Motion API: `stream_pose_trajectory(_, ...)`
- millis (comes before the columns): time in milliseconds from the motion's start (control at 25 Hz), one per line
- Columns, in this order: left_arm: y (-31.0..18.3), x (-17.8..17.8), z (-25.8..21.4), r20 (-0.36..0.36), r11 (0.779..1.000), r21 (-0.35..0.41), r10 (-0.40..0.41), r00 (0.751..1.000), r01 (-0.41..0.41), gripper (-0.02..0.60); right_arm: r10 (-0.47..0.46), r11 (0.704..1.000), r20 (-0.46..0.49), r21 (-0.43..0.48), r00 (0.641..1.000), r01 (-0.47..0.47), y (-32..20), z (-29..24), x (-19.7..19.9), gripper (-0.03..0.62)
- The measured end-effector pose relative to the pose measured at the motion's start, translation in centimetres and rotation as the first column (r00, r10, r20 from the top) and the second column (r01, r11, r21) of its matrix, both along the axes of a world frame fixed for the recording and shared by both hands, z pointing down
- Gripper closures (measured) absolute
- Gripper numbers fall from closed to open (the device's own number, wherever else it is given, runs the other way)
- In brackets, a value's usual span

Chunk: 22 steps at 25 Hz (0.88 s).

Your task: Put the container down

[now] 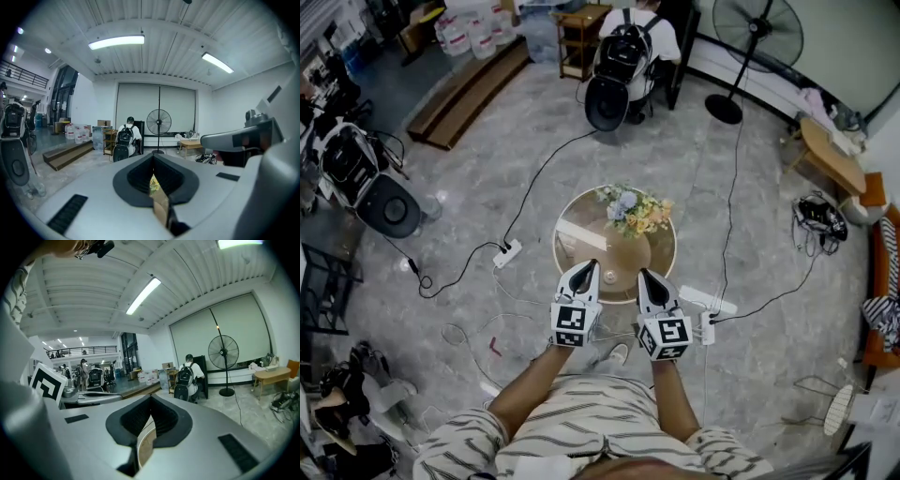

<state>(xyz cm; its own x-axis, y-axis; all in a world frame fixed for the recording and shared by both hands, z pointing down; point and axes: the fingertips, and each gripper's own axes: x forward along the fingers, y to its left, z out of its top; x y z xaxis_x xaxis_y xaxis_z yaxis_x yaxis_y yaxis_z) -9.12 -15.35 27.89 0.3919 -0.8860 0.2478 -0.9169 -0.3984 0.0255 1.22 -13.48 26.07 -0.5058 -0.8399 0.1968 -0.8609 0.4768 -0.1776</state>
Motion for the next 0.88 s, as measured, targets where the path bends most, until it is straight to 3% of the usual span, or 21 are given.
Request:
stream_pose_trajectory(240,0.8,-1.1,-3.3,-0.046,1.0,0.019,0.008,0.999,-0.007,0.584,-0.016,0.999,-0.002,0.037,1.0,0.016,0.4,-2.9,-1.3,0.588)
stream_pose_trajectory(880,1.3,-3.6,-6.8,-0.028,0.995,0.097,-0.026,0.999,0.028,0.583,-0.031,0.994,-0.024,0.108,0.999,0.034,0.0,-6.0,-2.1,0.588)
